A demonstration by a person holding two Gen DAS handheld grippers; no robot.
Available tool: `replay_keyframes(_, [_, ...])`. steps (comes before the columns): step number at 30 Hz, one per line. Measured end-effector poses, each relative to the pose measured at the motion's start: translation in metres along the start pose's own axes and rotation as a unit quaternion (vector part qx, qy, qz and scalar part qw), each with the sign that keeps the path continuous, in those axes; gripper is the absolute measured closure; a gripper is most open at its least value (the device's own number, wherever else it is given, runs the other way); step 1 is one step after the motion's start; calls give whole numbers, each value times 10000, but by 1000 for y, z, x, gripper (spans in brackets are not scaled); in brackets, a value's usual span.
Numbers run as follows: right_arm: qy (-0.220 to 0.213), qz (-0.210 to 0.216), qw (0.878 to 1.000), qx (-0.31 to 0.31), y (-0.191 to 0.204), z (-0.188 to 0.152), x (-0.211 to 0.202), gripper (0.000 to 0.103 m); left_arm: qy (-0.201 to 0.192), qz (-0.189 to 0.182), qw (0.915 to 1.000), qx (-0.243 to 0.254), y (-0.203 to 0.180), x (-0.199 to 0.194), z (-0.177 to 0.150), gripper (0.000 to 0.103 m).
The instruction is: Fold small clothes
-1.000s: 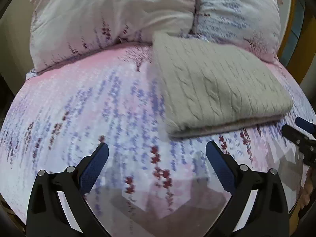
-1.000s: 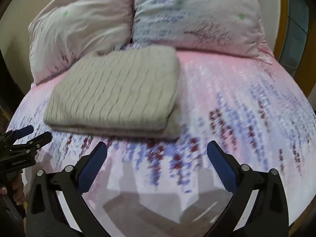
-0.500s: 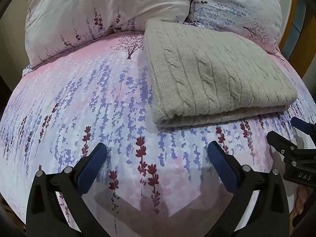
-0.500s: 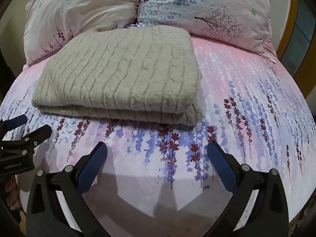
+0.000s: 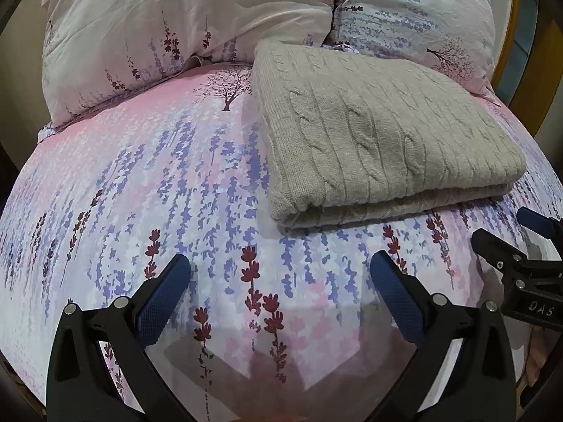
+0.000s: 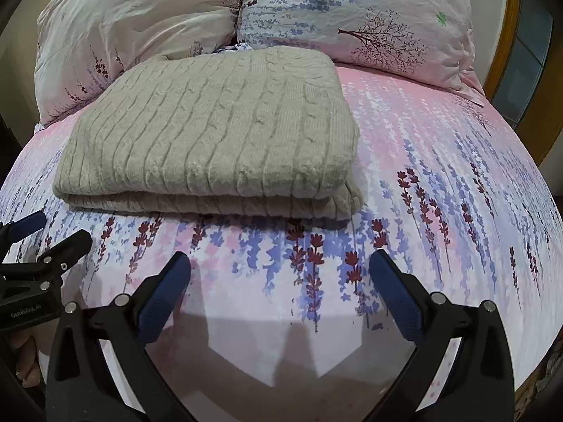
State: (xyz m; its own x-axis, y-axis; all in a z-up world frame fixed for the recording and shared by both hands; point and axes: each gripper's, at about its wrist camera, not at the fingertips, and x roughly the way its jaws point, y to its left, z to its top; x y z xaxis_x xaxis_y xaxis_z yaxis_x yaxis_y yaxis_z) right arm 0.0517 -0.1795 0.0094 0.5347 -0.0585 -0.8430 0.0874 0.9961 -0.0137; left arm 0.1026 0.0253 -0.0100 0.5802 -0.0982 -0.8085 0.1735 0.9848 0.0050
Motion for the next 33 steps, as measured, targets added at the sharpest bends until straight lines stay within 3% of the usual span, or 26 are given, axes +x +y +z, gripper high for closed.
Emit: replay_keyframes(33, [-25,-13,10000,-7,0,-2,-2,2,33,-6,10000,29,1,1,2,1])
